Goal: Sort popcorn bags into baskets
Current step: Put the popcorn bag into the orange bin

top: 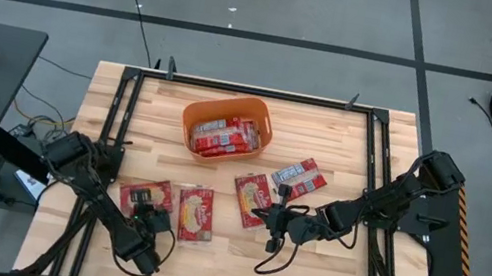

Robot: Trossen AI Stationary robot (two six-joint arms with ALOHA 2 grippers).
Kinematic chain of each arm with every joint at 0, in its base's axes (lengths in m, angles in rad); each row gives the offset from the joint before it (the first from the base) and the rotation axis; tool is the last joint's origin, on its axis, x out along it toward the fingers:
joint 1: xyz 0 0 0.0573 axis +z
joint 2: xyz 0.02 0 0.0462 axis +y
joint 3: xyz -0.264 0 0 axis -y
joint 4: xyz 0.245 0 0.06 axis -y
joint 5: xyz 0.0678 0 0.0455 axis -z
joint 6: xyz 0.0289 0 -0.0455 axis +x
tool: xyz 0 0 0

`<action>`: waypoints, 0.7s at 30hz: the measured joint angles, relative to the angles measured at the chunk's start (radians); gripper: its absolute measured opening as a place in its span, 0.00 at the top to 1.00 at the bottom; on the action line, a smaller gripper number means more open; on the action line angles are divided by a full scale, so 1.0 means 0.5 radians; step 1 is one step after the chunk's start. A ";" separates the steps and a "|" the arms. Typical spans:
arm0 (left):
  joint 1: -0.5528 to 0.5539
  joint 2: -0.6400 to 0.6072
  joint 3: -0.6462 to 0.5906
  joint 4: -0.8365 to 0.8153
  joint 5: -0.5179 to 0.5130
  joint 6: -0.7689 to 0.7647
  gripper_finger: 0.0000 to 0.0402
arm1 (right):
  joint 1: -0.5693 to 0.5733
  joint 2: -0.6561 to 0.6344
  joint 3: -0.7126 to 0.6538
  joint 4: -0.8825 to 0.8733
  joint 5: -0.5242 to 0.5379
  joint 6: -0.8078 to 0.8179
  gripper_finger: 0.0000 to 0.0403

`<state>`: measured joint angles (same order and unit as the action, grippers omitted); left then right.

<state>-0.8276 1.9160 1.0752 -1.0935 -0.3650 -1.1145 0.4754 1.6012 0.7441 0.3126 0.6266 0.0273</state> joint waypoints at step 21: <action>0.182 -0.306 0.507 -0.635 -0.242 0.158 0.99 | 0.000 0.000 0.000 0.000 0.000 0.000 0.97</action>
<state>-0.7364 1.7631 1.3289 -1.4109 -0.4861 -1.0355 0.4755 1.6012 0.7441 0.3126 0.6266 0.0272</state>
